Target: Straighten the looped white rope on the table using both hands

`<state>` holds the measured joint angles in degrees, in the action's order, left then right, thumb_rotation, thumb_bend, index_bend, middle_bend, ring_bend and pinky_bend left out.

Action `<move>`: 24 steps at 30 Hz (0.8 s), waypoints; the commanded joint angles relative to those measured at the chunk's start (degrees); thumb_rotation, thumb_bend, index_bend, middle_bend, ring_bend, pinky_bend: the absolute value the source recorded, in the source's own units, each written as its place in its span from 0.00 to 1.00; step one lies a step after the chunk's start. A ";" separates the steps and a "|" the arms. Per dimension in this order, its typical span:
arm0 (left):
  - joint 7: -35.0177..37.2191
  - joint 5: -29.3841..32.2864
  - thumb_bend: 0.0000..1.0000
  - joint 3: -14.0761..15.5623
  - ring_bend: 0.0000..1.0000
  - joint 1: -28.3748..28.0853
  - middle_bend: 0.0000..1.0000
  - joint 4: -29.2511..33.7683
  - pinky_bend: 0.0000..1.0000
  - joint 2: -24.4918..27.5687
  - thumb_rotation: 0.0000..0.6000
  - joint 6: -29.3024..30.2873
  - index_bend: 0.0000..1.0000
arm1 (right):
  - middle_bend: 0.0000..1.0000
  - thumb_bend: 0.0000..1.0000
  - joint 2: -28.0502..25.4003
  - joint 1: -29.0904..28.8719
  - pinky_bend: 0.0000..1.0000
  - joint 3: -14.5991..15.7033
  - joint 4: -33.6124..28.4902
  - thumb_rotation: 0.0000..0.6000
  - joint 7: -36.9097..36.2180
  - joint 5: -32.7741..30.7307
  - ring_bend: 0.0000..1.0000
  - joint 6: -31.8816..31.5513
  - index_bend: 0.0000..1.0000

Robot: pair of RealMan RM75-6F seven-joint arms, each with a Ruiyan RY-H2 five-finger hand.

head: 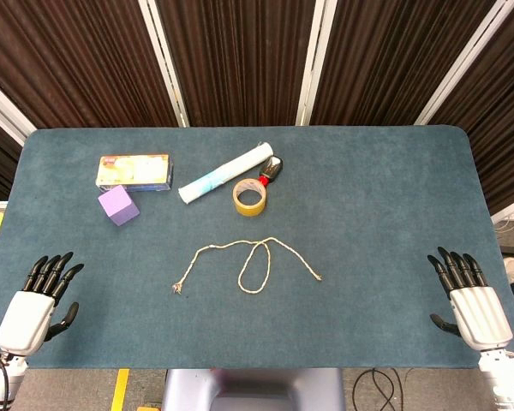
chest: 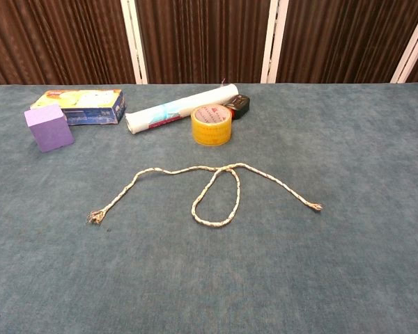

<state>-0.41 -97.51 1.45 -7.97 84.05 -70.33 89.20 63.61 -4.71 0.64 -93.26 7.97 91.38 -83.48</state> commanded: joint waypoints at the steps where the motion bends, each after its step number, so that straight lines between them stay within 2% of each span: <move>1: -0.35 -0.44 0.44 0.28 0.00 -0.07 0.00 0.08 0.00 -0.20 1.00 -0.13 0.12 | 0.00 0.21 0.06 -0.04 0.00 0.05 -0.04 1.00 0.13 0.05 0.00 0.13 0.00; 6: -0.36 -1.44 0.44 0.96 0.00 -0.66 0.00 -0.01 0.00 -0.62 1.00 -1.12 0.13 | 0.00 0.21 -0.01 0.13 0.00 0.15 -0.17 1.00 0.33 0.14 0.00 0.02 0.00; 10: 2.31 -3.42 0.44 2.32 0.00 -2.28 0.00 0.05 0.01 -1.97 1.00 -3.58 0.14 | 0.00 0.21 -0.17 0.44 0.00 0.26 -0.43 1.00 0.56 0.34 0.00 -0.46 0.00; 13: -0.20 -3.54 0.44 3.09 0.00 -2.62 0.00 -0.12 0.02 -5.07 1.00 -5.79 0.16 | 0.00 0.21 -0.25 0.57 0.00 0.25 -0.90 1.00 0.61 0.54 0.00 -0.77 0.00; 18: -5.82 -0.44 0.43 3.54 0.00 -1.52 0.00 -1.37 0.04 -12.84 1.00 -9.00 0.18 | 0.00 0.21 -0.68 0.97 0.00 0.40 -1.62 1.00 0.52 1.14 0.00 -1.56 0.00; 24: -7.68 -0.56 0.44 2.08 0.00 -2.33 0.00 -4.97 0.05 -19.06 1.00 -8.85 0.18 | 0.00 0.21 -1.28 0.76 0.00 0.57 -2.53 1.00 0.72 1.59 0.00 -1.08 0.00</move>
<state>-6.93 -98.39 4.04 -9.89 80.43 -87.74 80.97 62.40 -3.88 1.19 -95.68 8.60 92.89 -84.66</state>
